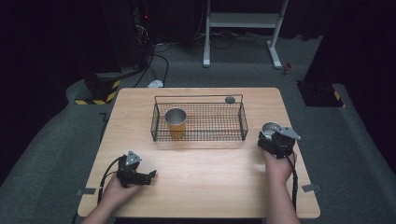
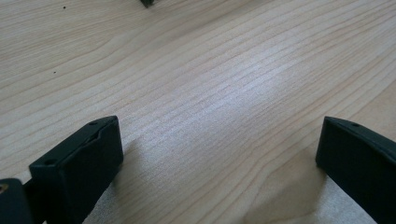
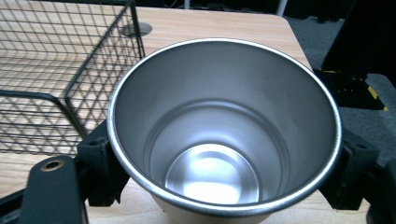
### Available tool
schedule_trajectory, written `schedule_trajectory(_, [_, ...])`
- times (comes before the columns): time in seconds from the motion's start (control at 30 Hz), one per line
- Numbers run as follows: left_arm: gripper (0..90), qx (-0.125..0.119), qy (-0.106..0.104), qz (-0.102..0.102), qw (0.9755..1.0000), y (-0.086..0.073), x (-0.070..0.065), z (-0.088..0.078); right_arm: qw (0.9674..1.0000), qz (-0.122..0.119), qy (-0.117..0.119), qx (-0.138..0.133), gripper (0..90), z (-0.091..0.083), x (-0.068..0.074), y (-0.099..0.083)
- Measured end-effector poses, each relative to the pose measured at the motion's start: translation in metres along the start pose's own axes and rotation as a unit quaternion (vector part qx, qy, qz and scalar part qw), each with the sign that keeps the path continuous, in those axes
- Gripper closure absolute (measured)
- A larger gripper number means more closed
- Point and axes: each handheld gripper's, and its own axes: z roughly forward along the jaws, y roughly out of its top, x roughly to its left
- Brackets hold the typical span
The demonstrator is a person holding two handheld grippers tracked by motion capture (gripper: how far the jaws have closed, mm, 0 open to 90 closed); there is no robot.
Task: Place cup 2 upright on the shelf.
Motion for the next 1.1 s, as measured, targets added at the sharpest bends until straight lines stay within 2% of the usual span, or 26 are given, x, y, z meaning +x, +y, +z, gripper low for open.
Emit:
schedule_trajectory(0.17, [1.0,0.0,0.0,0.0,1.0,0.0,0.0,0.0,0.9999,-0.008,0.006,-0.004,18.2,-0.006,0.003,0.0])
schedule_trajectory(0.33, [1.1,0.0,0.0,-0.002,1.0,0.0,0.0,0.0,0.9998,0.003,0.013,-0.012,18.3,-0.014,0.006,-0.002])
schedule_trajectory(0.43, [1.1,0.0,0.001,-0.002,1.0,0.0,0.0,0.0,0.9997,-0.002,0.015,-0.017,18.2,-0.018,0.007,-0.002])
schedule_trajectory(0.7, [1.1,0.0,0.001,-0.002,1.0,0.0,0.0,0.0,0.9988,-0.011,0.031,-0.036,18.3,-0.037,0.019,-0.001])
schedule_trajectory(1.1, [1.1,0.0,0.001,-0.002,1.0,0.0,0.0,0.0,0.9969,-0.026,0.052,-0.054,18.3,-0.054,0.039,0.006])
